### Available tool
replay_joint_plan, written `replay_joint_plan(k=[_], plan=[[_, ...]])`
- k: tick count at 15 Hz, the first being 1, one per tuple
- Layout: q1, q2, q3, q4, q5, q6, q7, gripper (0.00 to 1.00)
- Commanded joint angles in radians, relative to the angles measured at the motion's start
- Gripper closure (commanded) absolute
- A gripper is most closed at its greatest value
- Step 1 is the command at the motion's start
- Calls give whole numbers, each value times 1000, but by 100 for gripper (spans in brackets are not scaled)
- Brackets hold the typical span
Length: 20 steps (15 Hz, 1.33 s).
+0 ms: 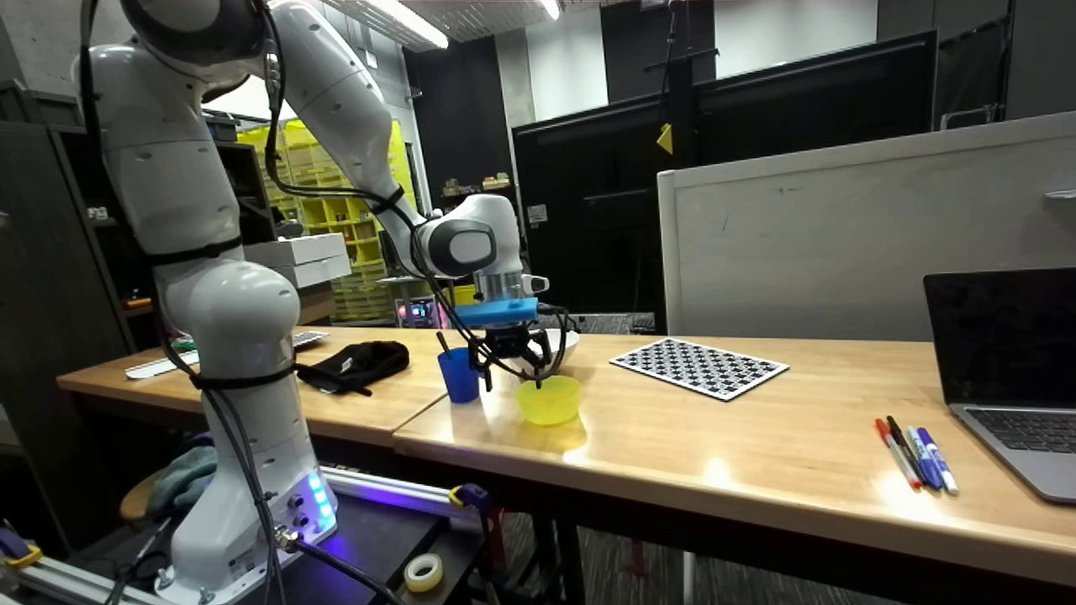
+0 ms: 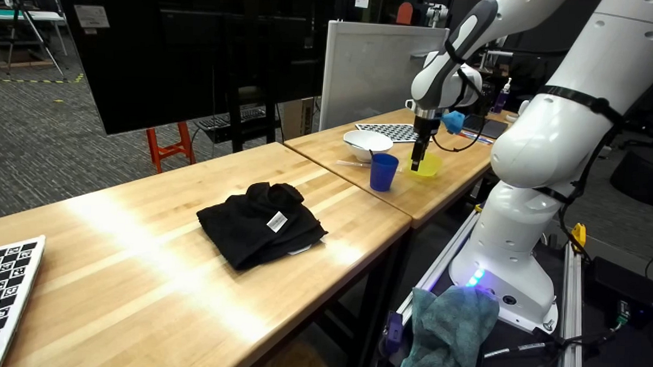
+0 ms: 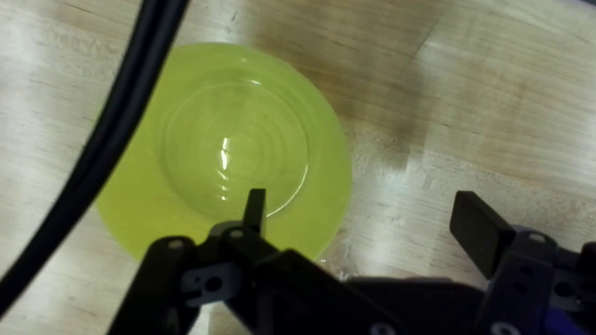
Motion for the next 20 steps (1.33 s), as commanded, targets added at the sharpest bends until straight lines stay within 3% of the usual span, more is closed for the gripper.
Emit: replay_joint_plan(k=[1,6,7,8,10,17,18,20], plan=[[3,69,12,11,67,58,-73,0],[-12,141,37,24,109,107,-114,0],[-15,157,43,30,106,119,-112,25],[-18,167,47,32,103,131,-109,26],[-23,183,58,38,106,149,-109,39],[-23,187,77,56,96,178,-94,92],[-23,187,78,57,94,179,-91,98],[-24,180,74,60,70,167,-67,100]])
